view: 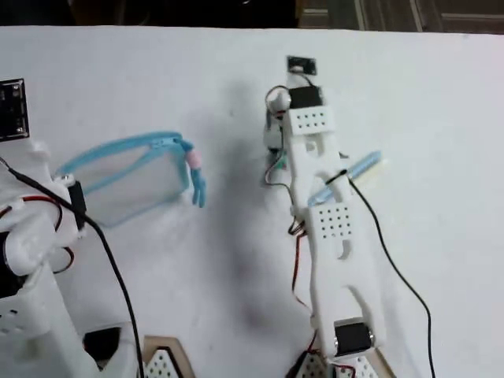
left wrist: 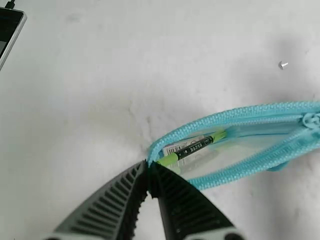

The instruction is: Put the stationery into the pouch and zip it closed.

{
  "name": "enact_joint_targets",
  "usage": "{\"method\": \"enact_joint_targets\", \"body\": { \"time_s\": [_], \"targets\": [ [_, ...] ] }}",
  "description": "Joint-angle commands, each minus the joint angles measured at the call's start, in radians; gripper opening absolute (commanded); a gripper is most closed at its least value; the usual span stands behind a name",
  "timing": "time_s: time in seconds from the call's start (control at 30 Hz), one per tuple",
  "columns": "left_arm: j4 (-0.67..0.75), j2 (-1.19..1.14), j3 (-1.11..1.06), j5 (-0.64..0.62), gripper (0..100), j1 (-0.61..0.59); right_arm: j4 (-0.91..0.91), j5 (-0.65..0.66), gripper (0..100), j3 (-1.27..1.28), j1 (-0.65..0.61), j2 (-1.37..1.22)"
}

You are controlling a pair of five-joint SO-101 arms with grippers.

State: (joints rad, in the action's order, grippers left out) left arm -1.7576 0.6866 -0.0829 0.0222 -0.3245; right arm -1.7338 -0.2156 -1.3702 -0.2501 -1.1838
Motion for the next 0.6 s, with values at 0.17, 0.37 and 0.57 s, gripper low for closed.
{"method": "enact_joint_targets", "body": {
  "time_s": [0.17,0.37,0.57],
  "targets": [
    [-0.011,-0.061,-0.06,0.0,2,-0.001,-0.035,0.008,22.4,0.27,-0.038,0.183],
    [-0.012,-0.061,-0.06,0.0,2,-0.001,0.065,0.002,30.3,0.319,-0.051,0.154],
    [-0.012,-0.061,-0.06,0.0,2,-0.001,0.114,0.002,12.8,0.316,-0.035,0.087]
  ]
}}
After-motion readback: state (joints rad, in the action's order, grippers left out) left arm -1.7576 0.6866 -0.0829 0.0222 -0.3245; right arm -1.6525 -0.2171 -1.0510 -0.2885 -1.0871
